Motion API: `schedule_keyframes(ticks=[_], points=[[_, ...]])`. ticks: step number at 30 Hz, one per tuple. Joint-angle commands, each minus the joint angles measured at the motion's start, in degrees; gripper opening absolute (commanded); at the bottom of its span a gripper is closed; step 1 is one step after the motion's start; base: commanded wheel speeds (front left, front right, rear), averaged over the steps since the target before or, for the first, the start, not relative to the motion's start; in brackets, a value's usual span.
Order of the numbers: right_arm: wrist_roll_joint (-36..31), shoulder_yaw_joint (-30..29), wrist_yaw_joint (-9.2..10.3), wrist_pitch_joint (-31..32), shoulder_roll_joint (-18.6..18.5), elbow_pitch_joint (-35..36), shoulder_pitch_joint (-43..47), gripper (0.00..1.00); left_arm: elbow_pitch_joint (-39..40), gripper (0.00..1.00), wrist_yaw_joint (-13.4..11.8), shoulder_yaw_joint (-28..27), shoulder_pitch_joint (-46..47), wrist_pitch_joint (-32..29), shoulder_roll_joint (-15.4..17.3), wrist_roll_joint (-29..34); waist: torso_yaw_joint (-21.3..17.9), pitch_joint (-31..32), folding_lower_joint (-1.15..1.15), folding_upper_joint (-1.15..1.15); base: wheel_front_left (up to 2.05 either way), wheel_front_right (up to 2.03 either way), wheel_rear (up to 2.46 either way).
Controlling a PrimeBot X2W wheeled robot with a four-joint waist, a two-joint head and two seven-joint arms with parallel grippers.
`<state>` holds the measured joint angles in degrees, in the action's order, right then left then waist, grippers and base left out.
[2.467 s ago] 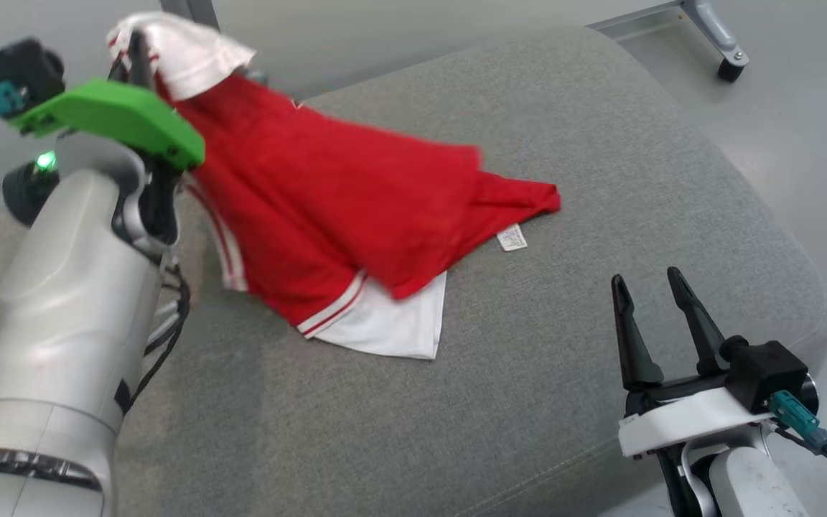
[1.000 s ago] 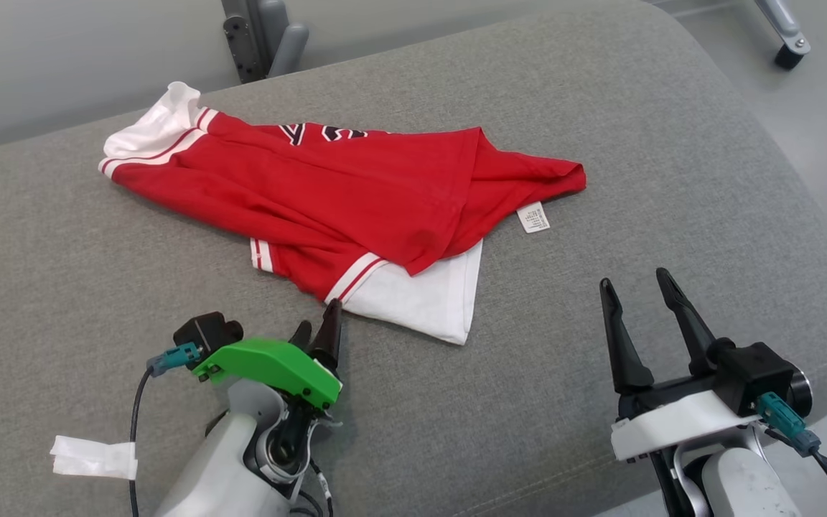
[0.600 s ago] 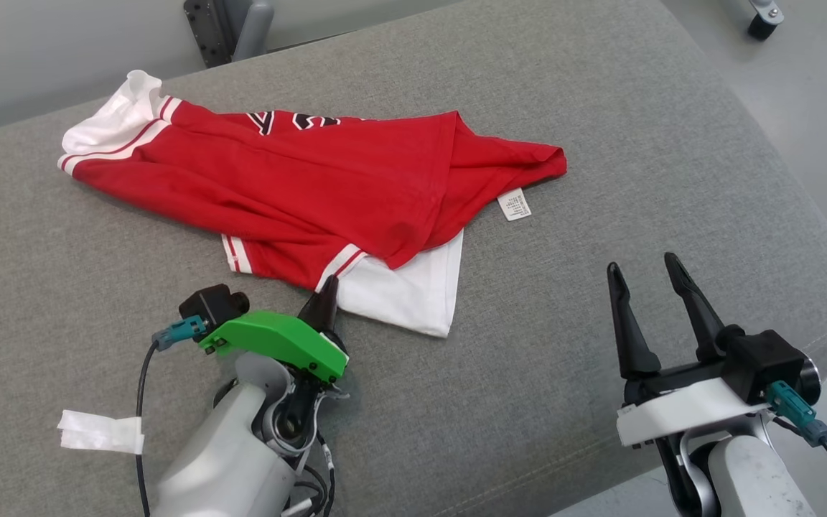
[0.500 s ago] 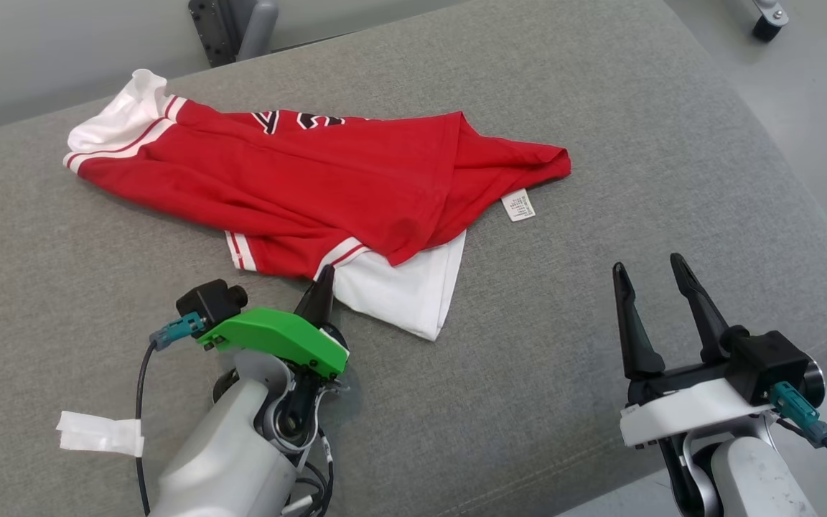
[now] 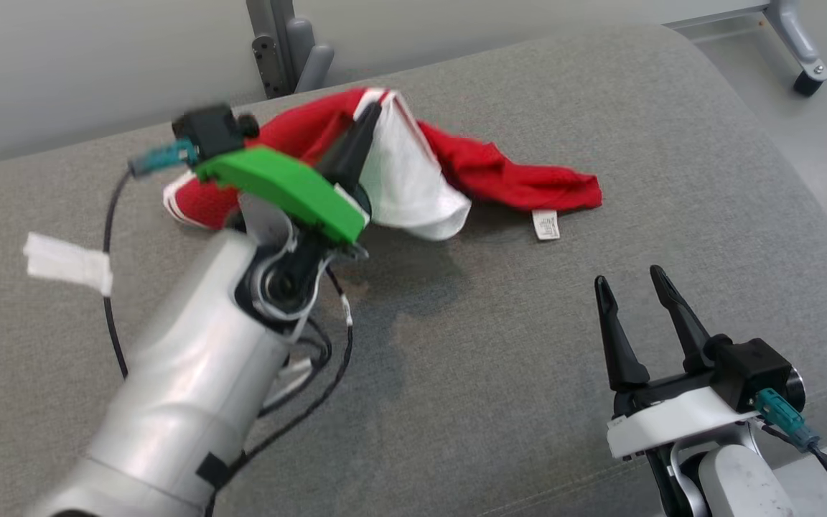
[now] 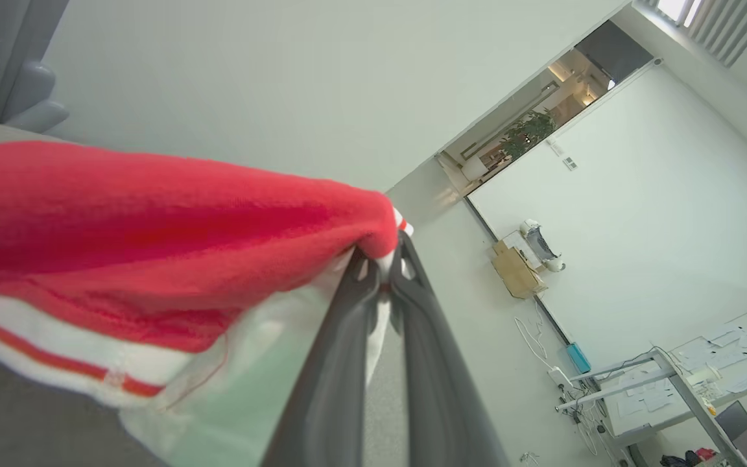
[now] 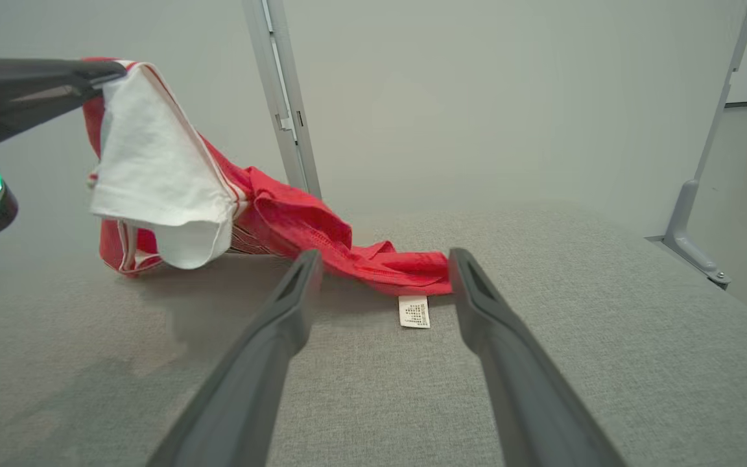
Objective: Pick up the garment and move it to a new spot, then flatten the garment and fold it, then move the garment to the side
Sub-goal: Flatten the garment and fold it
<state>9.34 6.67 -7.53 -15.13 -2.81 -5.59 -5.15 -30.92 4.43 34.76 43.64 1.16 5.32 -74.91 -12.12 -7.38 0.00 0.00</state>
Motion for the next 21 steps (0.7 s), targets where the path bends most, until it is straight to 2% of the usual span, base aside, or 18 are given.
schedule_keyframes(ticks=[1,5,8,16,21], points=[[0.3,0.1,0.08,0.0,-0.1,-0.1,-0.4,1.0,0.8,0.0,-1.0,-0.4,3.0,-1.7,0.5,-0.5,-1.0,0.6,0.0,0.0,0.0,0.0,0.0],[1.4,0.6,0.08,0.0,-0.1,-0.5,-0.5,1.0,0.0,0.0,-5.0,-1.0,14.7,-6.9,1.6,1.0,-4.2,0.6,0.0,0.0,0.0,0.0,0.0],[2.5,1.0,0.08,0.0,-0.1,-0.7,-0.5,1.0,-3.5,0.0,-5.9,-1.3,21.4,-8.1,1.8,2.2,-6.1,0.4,0.0,0.0,0.0,0.0,0.0],[3.2,3.2,0.08,0.0,-0.1,-1.6,-0.6,1.0,-14.1,0.0,-3.5,-2.3,30.8,-7.5,1.6,2.9,-11.2,1.9,0.0,0.0,0.0,0.0,0.0],[3.5,2.8,0.08,0.0,-0.1,-1.1,-0.4,1.0,-19.1,0.0,-1.4,-3.8,36.7,-6.5,-0.5,1.2,-12.6,1.5,0.0,0.0,0.0,0.0,0.0]])
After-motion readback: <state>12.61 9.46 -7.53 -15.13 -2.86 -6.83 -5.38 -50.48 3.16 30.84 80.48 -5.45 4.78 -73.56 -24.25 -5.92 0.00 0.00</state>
